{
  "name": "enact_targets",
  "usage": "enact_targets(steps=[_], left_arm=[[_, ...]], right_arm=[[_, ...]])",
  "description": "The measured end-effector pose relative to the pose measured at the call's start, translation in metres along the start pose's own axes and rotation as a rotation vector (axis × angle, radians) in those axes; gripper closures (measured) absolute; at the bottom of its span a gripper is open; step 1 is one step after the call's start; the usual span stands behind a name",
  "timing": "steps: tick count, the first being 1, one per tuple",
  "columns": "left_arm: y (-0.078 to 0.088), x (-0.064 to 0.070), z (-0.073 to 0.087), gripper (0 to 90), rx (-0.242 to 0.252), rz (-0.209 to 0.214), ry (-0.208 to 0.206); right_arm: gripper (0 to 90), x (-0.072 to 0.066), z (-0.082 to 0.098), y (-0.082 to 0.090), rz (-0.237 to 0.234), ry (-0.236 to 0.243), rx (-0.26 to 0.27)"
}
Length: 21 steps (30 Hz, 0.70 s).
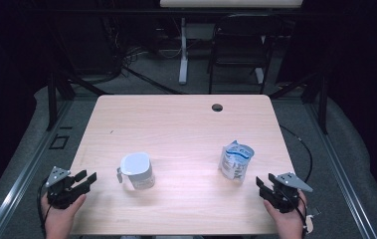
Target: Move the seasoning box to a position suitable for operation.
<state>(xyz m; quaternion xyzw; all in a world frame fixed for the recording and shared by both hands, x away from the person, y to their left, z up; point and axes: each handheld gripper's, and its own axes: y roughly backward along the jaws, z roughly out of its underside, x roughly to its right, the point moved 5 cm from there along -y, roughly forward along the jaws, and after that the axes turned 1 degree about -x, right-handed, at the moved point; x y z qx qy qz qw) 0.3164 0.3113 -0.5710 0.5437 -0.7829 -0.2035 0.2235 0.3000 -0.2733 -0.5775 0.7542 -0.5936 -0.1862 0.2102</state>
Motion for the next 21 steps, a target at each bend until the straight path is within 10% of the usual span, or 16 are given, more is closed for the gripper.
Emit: enact_targets(steps=[21], left_arm=[[-0.0017, 0.0027, -0.0029, 52.7, -0.019, 0.020, -0.045]], right_arm=[[49.1, 0.0043, -0.0021, 0.0036, -0.010, 0.026, 0.006]])
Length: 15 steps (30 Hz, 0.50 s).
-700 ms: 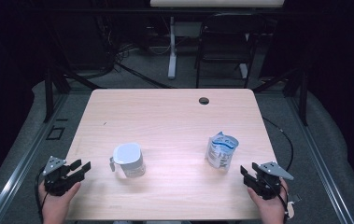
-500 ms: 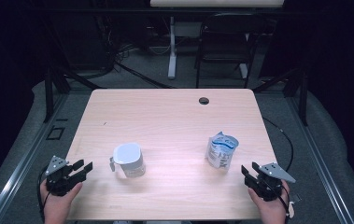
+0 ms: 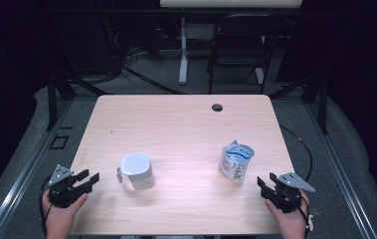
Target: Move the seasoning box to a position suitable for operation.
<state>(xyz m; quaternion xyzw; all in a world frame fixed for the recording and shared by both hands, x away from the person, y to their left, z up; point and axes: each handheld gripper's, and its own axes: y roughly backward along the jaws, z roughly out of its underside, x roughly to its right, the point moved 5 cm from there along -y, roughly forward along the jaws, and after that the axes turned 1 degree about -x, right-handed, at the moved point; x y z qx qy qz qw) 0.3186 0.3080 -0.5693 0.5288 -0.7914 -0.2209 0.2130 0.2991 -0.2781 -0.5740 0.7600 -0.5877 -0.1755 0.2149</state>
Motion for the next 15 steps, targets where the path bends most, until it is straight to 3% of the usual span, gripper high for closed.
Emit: enact_targets(steps=[7, 10, 15], left_arm=[[0.002, 0.007, -0.003, 52.1, 0.002, 0.029, 0.007], [0.005, 0.013, -0.008, 51.6, 0.003, 0.047, -0.006], [0.011, 0.019, -0.011, 50.6, 0.009, 0.069, 0.018]], right_arm=[[48.1, 0.003, -0.003, 0.003, 0.008, -0.016, 0.015], [48.1, 0.001, -0.004, 0.004, 0.010, -0.011, 0.026], [49.9, -0.004, -0.006, 0.007, 0.010, 0.011, 0.028]])
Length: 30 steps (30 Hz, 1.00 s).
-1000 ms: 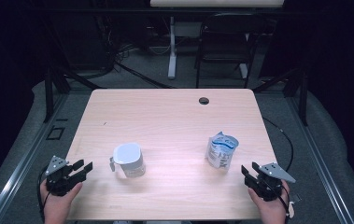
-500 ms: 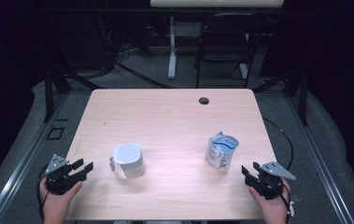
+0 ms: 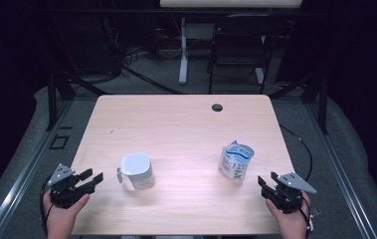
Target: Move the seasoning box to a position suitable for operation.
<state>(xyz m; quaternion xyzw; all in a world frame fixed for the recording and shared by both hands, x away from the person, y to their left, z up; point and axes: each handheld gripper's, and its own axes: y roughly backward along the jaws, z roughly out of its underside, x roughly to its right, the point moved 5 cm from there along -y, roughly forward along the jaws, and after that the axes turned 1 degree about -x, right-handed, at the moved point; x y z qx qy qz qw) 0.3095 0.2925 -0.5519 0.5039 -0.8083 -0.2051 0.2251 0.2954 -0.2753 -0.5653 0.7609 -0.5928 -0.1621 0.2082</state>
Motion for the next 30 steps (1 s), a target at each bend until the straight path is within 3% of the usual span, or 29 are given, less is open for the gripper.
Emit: enact_targets(steps=[8, 14, 17, 20, 26, 30], left_arm=[[0.007, 0.013, 0.002, 47.9, 0.007, 0.020, -0.004], [0.006, 0.025, 0.004, 46.7, -0.011, 0.045, -0.034], [0.003, 0.028, 0.005, 46.5, -0.004, 0.055, -0.028], [-0.003, 0.033, 0.006, 45.8, -0.022, 0.058, -0.049], [-0.027, 0.040, 0.009, 46.7, -0.061, 0.019, -0.089], [-0.038, 0.044, 0.007, 49.9, -0.055, 0.002, -0.115]], right_arm=[[57.9, -0.009, -0.004, 0.006, -0.020, 0.025, -0.001], [59.2, -0.015, -0.006, 0.008, -0.037, 0.040, 0.004], [59.0, -0.017, -0.006, 0.008, -0.037, 0.047, 0.010], [57.7, -0.018, -0.006, 0.008, -0.041, 0.047, 0.004], [55.5, -0.017, -0.004, 0.006, -0.042, 0.039, 0.000], [51.3, -0.015, -0.004, 0.006, -0.048, 0.023, -0.001]])
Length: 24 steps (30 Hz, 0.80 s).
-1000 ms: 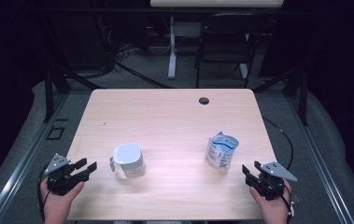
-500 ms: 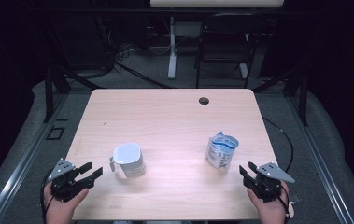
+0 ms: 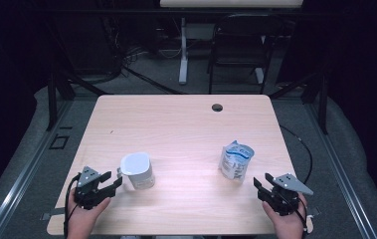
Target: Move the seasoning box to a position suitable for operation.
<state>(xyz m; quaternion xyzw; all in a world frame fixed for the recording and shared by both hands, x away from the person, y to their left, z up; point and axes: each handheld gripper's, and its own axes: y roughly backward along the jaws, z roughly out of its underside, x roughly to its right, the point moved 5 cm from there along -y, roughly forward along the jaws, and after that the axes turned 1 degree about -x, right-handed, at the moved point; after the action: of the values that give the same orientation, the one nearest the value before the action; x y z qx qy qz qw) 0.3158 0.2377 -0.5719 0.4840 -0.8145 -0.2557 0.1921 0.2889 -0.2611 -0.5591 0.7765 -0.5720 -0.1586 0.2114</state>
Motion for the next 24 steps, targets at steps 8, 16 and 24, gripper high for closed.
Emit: enact_targets(steps=[8, 16, 24], left_arm=[[-0.020, 0.004, -0.007, 58.6, -0.020, -0.025, 0.001], [-0.025, 0.002, -0.009, 68.5, -0.017, -0.070, -0.023], [-0.025, 0.002, -0.009, 70.6, -0.024, -0.077, -0.059]], right_arm=[[50.6, 0.001, -0.001, 0.000, -0.010, -0.008, 0.008], [48.0, -0.001, 0.001, -0.002, -0.020, -0.013, 0.006], [47.8, -0.003, 0.001, -0.003, -0.023, -0.012, 0.004]])
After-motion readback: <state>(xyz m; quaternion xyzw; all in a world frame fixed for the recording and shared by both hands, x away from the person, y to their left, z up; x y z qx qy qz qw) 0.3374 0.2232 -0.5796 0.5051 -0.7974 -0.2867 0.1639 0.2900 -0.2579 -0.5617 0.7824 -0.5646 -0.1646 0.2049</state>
